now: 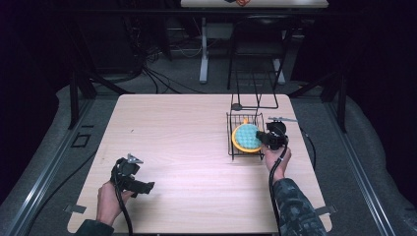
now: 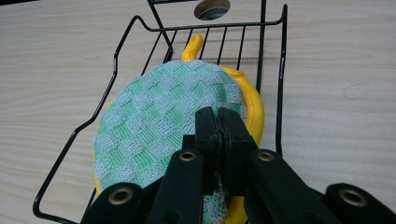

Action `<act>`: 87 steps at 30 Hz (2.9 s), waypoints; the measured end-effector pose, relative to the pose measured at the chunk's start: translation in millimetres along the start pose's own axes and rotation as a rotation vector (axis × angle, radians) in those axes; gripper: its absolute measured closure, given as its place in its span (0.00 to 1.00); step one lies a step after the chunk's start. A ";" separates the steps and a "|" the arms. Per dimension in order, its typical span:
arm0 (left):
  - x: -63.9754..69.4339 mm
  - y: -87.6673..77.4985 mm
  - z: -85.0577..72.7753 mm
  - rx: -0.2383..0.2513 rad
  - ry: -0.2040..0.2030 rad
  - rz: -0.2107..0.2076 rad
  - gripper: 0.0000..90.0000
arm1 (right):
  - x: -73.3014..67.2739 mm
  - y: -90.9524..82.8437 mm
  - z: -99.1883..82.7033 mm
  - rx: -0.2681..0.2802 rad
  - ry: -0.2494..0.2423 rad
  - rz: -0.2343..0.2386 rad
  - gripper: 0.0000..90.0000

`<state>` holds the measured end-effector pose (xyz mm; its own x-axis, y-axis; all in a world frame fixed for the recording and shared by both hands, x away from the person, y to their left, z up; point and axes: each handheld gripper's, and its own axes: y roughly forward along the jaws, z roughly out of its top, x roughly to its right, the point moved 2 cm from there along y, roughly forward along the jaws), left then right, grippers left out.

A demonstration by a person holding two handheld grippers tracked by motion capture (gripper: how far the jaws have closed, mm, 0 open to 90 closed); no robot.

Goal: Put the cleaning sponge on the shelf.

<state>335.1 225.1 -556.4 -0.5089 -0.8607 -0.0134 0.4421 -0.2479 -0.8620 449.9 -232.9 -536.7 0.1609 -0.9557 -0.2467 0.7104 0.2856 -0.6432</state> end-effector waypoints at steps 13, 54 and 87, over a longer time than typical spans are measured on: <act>-0.2 0.2 0.1 0.001 0.001 0.000 0.04 | 0.2 0.2 -1.5 0.000 0.016 -0.010 0.96; 0.7 0.2 1.0 0.006 0.000 0.000 0.04 | -13.8 -53.4 8.0 -0.036 -0.189 0.090 0.12; 1.5 0.5 0.6 0.008 -0.001 0.005 0.04 | -1.1 -146.1 -19.4 -0.045 -0.320 0.087 0.00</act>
<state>335.0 223.5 -556.6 -0.5060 -0.8623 -0.0176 0.4504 -0.2468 -0.8580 332.5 -272.2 -456.5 0.4317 -0.8996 -0.0660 0.6548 0.3629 -0.6630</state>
